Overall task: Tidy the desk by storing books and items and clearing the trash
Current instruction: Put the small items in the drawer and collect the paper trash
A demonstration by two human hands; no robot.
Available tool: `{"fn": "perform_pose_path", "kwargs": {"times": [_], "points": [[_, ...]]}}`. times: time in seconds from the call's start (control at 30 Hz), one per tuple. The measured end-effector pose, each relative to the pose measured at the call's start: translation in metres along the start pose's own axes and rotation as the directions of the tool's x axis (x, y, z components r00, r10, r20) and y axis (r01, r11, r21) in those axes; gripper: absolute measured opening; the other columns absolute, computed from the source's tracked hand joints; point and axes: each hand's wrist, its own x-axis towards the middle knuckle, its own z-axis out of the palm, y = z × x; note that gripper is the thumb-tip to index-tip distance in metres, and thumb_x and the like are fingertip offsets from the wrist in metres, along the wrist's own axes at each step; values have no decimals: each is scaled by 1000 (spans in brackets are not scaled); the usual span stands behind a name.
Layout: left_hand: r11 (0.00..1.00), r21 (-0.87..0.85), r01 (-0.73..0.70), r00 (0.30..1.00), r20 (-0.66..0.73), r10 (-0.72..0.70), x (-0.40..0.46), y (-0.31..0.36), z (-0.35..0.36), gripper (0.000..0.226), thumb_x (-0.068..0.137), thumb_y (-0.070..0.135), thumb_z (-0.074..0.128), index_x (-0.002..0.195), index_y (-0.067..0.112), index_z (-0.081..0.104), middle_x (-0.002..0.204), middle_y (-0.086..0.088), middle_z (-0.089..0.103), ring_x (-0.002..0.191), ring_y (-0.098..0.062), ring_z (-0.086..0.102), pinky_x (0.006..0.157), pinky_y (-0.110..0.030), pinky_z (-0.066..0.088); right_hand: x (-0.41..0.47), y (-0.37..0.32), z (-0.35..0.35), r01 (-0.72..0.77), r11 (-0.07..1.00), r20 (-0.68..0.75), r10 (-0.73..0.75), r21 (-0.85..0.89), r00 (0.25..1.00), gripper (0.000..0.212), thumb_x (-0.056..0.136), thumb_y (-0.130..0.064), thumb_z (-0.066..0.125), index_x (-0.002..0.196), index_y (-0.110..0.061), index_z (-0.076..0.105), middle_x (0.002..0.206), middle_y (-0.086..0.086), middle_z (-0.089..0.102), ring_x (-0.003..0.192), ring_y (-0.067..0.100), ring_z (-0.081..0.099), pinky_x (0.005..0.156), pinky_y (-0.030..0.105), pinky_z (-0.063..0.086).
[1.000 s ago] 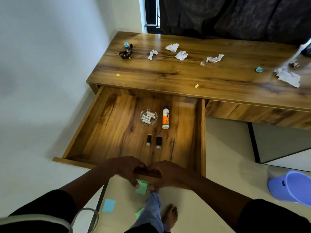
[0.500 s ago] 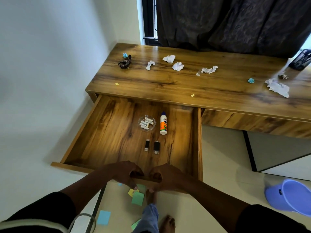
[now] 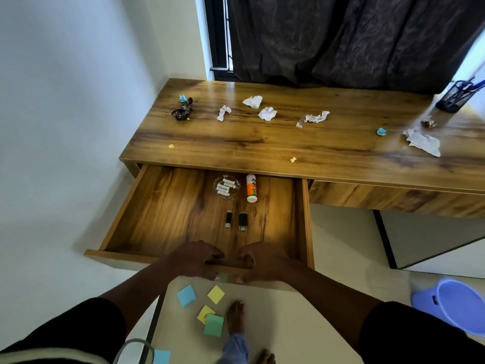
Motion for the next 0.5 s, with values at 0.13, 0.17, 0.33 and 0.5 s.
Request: {"fn": "perform_pose_path", "kwargs": {"times": [0.13,0.17,0.33,0.5], "points": [[998,70,3,999,-53,1,16,-3,-15,78,77,75,63,145,39,49,143,12,56,130,-15,51,102,-35,46,10,5,-16,-19,999,-71,15,-51,997,71,81,-58,77,141,-28,55,142,-2,58,128,22,54,97,34,46],[997,72,7,996,-84,-1,21,-4,-19,78,76,75,65,144,40,49,143,12,55,131,-16,51,102,-35,45,13,6,-21,-27,998,-89,21,-64,996,70,80,-59,77,140,-30,55,141,-3,58,128,22,54,96,34,46],[987,159,33,964,-266,10,37,0,-45,85,74,68,74,146,34,47,149,9,50,136,-18,44,105,-36,42,30,8,-44,-95,983,-220,59,-160,974,69,76,-65,77,134,-36,54,133,-4,60,120,22,56,88,36,50],[954,288,81,930,-366,32,54,-1,-77,105,60,78,75,149,35,39,154,6,38,143,-23,33,109,-43,41,49,13,-62,-156,962,-319,78,-225,945,88,67,-67,80,142,-36,46,145,2,44,136,29,39,104,48,42]]}}
